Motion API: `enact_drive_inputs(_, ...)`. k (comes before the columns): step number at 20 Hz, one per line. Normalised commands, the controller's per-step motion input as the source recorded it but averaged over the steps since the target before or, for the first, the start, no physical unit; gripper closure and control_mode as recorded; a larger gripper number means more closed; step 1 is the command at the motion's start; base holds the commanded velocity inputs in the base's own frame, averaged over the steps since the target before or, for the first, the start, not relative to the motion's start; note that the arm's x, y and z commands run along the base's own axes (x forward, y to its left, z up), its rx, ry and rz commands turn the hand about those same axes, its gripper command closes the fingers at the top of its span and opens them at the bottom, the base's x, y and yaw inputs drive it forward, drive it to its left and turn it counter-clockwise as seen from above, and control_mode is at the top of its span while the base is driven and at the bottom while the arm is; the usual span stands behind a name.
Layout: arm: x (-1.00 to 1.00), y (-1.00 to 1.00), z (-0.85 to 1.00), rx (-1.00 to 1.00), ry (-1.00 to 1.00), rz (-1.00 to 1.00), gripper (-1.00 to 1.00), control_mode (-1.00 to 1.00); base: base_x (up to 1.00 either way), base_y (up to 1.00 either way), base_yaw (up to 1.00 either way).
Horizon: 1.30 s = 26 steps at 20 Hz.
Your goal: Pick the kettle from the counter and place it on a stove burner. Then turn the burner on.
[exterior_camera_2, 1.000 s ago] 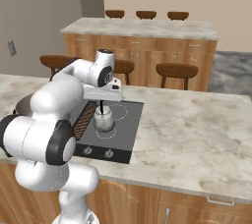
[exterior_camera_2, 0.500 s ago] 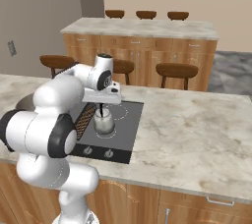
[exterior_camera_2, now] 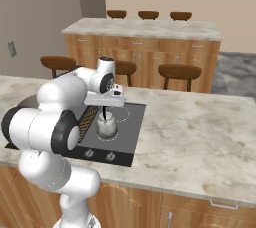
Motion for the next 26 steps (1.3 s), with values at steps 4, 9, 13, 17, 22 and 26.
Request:
enact_drive_inputs(4,0.04,0.00,-0.15,0.00,0.00,0.00,1.00,-1.00,0.00,0.00,0.00)
enact_drive_inputs(9,0.00,0.00,-0.04,0.00,0.00,0.00,-1.00,-1.00,0.00,0.00,0.00)
enact_drive_inputs(13,0.00,0.00,0.00,0.00,0.00,0.00,-1.00,-1.00,0.00,0.00,0.00)
enact_drive_inputs(17,0.00,0.00,0.00,0.00,0.00,0.00,-1.00,-1.00,0.00,0.00,0.00)
enact_drive_inputs(22,-0.07,0.00,0.24,0.00,-0.12,0.00,-1.00,-1.00,0.00,0.00,0.00)
enact_drive_inputs(26,-0.51,0.00,0.21,-0.02,-0.19,0.00,-1.00,-1.00,0.00,0.00,0.00)
